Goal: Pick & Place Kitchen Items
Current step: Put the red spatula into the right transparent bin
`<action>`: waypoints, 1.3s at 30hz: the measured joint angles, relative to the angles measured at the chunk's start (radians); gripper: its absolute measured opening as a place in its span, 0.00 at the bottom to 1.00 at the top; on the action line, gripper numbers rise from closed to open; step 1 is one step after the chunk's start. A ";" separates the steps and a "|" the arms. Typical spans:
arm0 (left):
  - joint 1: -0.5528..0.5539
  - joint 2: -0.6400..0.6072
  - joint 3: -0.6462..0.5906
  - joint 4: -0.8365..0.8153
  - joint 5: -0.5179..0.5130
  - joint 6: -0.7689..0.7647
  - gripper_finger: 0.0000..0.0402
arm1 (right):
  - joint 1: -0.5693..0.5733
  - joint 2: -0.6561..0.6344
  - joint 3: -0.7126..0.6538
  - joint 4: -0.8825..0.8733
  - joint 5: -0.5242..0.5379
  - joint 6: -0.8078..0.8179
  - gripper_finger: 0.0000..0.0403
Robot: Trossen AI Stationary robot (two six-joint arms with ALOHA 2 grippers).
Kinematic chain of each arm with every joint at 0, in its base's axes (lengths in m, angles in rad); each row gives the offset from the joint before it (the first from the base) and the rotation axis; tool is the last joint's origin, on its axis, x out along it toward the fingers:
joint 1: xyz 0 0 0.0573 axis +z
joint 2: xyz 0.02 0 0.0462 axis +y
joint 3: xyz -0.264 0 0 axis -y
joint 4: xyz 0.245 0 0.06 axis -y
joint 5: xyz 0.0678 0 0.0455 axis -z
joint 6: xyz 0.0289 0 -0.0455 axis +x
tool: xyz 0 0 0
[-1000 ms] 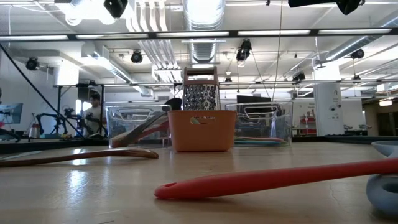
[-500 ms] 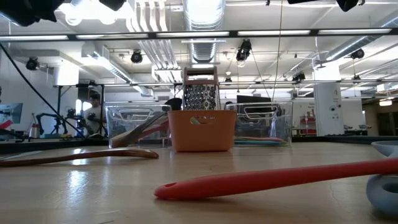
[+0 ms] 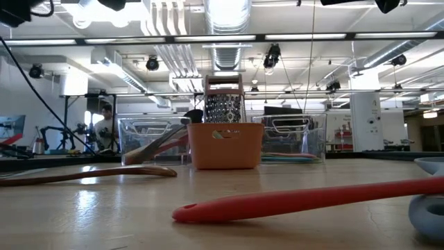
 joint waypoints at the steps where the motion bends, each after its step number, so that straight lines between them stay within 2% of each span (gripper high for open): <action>1: -0.028 0.000 0.002 -0.023 -0.056 0.032 0.16 | 0.000 0.000 0.000 0.000 0.000 0.000 0.19; 4: -0.104 0.002 0.009 -0.092 -0.221 0.084 0.15 | 0.000 0.000 0.000 0.000 0.000 0.000 0.17; 6: -0.144 0.002 0.015 -0.140 -0.289 0.085 0.15 | 0.000 0.000 0.000 0.000 0.000 0.002 0.16; 17: -0.307 0.002 0.069 -0.399 -0.549 -0.028 0.15 | 0.000 0.000 0.000 0.001 -0.003 0.004 0.15; 20: -0.340 0.002 0.083 -0.460 -0.578 -0.083 0.15 | 0.000 0.000 0.000 0.000 -0.021 0.020 0.16; 26: -0.375 0.029 0.103 -0.615 -0.607 -0.222 0.15 | 0.000 0.000 0.000 0.000 -0.158 0.067 0.17; 31: -0.378 0.106 0.104 -0.635 -0.609 -0.237 0.15 | 0.000 0.000 0.000 0.000 -0.266 0.095 0.16; 35: -0.378 0.189 0.131 -0.684 -0.607 -0.229 0.15 | 0.000 0.000 0.000 0.000 -0.288 0.114 0.14; 39: -0.379 0.271 0.218 -0.819 -0.607 -0.269 0.15 | 0.000 0.000 0.000 -0.001 -0.289 0.113 0.13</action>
